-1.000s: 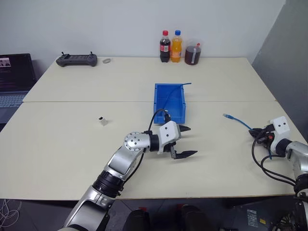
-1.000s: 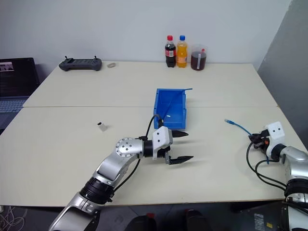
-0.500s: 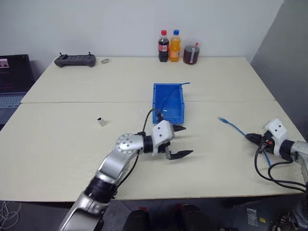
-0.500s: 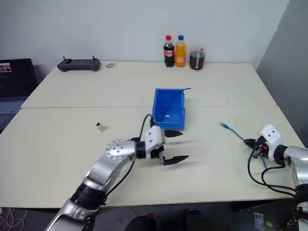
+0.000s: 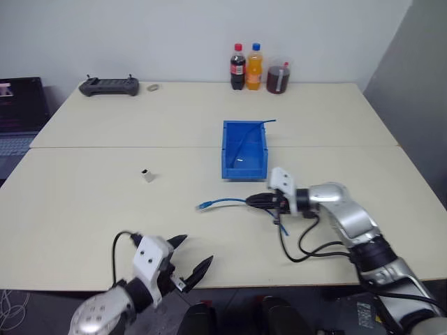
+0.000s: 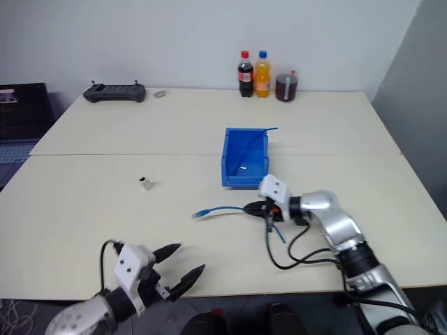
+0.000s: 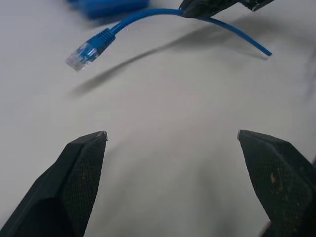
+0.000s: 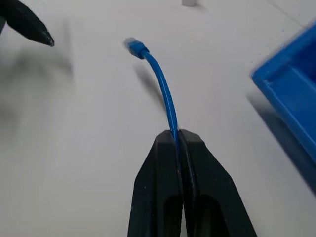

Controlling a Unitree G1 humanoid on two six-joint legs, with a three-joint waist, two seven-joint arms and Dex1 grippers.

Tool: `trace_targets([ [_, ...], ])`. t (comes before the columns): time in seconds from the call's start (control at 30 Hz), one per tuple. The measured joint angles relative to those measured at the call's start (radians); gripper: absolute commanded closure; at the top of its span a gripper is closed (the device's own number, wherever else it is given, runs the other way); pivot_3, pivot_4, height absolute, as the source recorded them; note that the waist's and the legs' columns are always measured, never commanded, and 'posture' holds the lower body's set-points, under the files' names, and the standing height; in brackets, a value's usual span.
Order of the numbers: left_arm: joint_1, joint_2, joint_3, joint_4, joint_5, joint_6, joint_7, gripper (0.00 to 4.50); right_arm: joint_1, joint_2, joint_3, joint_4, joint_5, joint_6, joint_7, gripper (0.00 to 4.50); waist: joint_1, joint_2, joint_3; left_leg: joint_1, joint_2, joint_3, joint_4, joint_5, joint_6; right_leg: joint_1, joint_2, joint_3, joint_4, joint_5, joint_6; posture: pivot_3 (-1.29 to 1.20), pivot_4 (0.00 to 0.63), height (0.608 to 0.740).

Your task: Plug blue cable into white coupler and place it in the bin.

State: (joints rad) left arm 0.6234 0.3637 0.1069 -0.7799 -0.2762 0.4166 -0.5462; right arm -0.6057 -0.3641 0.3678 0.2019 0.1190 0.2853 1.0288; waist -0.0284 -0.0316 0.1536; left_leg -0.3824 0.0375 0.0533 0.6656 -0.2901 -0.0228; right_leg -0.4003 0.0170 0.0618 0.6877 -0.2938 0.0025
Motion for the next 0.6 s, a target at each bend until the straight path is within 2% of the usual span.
trace_targets([
  [0.03,0.021,-0.017,-0.015,-0.007,0.014,-0.017,0.019,0.0,-0.009,0.014,0.012,0.03,-0.018,-0.018,-0.004,4.45,0.004,0.0,0.0,0.0,-0.001,0.0,0.0,0.0,0.001,0.001,-0.001,0.0,-0.001,0.0,0.0,0.0,0.15,0.74],
  [0.2,0.094,-0.083,-0.079,-0.007,0.079,-0.103,0.105,0.0,-0.039,0.075,0.035,0.184,-0.04,-0.064,0.006,3.27,-0.003,0.0,0.0,0.0,-0.003,0.001,-0.001,-0.001,0.003,0.002,-0.002,0.001,-0.003,0.0,0.0,0.0,0.15,0.74],
  [0.43,0.081,-0.068,-0.072,0.012,0.082,-0.146,0.119,0.0,-0.03,0.057,0.029,0.187,-0.039,-0.08,0.032,1.87,-0.005,0.0,0.0,0.0,-0.003,0.0,-0.001,-0.001,0.003,0.001,-0.002,0.0,-0.003,0.0,0.0,0.0,0.15,0.74],
  [0.5,0.014,-0.014,-0.04,0.036,0.059,-0.135,0.089,0.0,0.013,0.021,-0.001,0.104,-0.01,-0.032,0.039,1.44,0.004,0.001,0.001,-0.001,-0.003,-0.002,-0.001,-0.001,0.003,0.001,-0.002,-0.002,-0.003,0.0,0.0,0.0,0.15,0.74],
  [0.6,-0.137,0.12,0.065,0.12,0.018,-0.118,0.019,0.0,0.068,-0.073,-0.084,-0.093,0.097,0.116,0.072,1.44,0.004,0.002,0.002,-0.002,-0.004,-0.005,0.0,-0.001,0.003,0.001,-0.002,-0.004,-0.001,0.0,0.0,0.0,0.15,0.74],
])
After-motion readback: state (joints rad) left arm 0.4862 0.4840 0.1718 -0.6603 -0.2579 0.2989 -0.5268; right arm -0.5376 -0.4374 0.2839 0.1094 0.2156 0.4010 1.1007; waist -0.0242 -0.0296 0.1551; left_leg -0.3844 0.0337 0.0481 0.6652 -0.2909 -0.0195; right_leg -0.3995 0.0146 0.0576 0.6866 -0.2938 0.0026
